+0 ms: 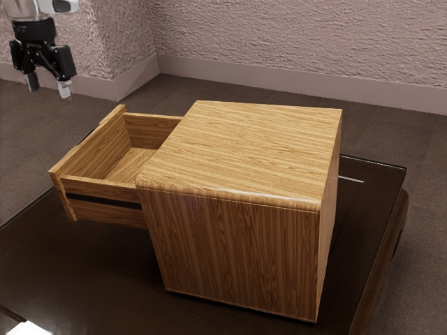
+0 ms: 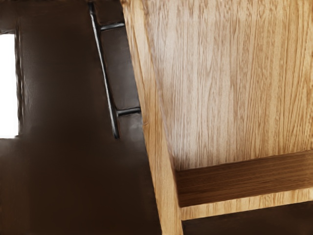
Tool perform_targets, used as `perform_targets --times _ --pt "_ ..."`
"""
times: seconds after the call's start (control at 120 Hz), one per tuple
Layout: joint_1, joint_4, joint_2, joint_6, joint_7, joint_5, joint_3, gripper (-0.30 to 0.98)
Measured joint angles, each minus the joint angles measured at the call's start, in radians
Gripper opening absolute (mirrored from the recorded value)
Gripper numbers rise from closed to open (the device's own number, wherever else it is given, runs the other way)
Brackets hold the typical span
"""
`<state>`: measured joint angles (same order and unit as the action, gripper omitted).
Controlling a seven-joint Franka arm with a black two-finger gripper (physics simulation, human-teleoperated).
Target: Push the drawer handle with one arm to close the drawer
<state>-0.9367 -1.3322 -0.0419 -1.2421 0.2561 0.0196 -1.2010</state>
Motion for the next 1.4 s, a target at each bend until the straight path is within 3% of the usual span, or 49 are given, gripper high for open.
perform_targets --times 0.092,0.25,0.417,0.517,0.583,0.717,0.775,0.85,1.067,1.4 --pt "-0.017 0.179 0.003 0.037 0.022 0.002 0.005 0.68" --pt "-0.021 0.22 0.002 0.102 0.065 0.0 0.071 0.68" --pt "-0.061 0.175 -0.001 0.167 0.111 0.039 0.09 0.26" --pt "-0.038 0.16 0.008 0.186 0.124 0.072 0.127 0.1" --pt "0.073 0.144 0.02 0.194 0.131 0.084 0.254 0.03" --pt "0.479 -0.056 0.195 0.177 0.131 0.148 0.713 -0.04" --pt "0.606 -0.15 0.261 0.156 0.123 0.178 0.806 -0.06" --pt "0.685 -0.266 0.316 0.116 0.124 0.216 0.875 -0.07" --pt "0.748 -0.539 0.455 -0.01 0.188 0.322 0.886 -0.09" --pt "0.775 -0.658 0.462 -0.207 0.351 0.496 0.663 -0.1"
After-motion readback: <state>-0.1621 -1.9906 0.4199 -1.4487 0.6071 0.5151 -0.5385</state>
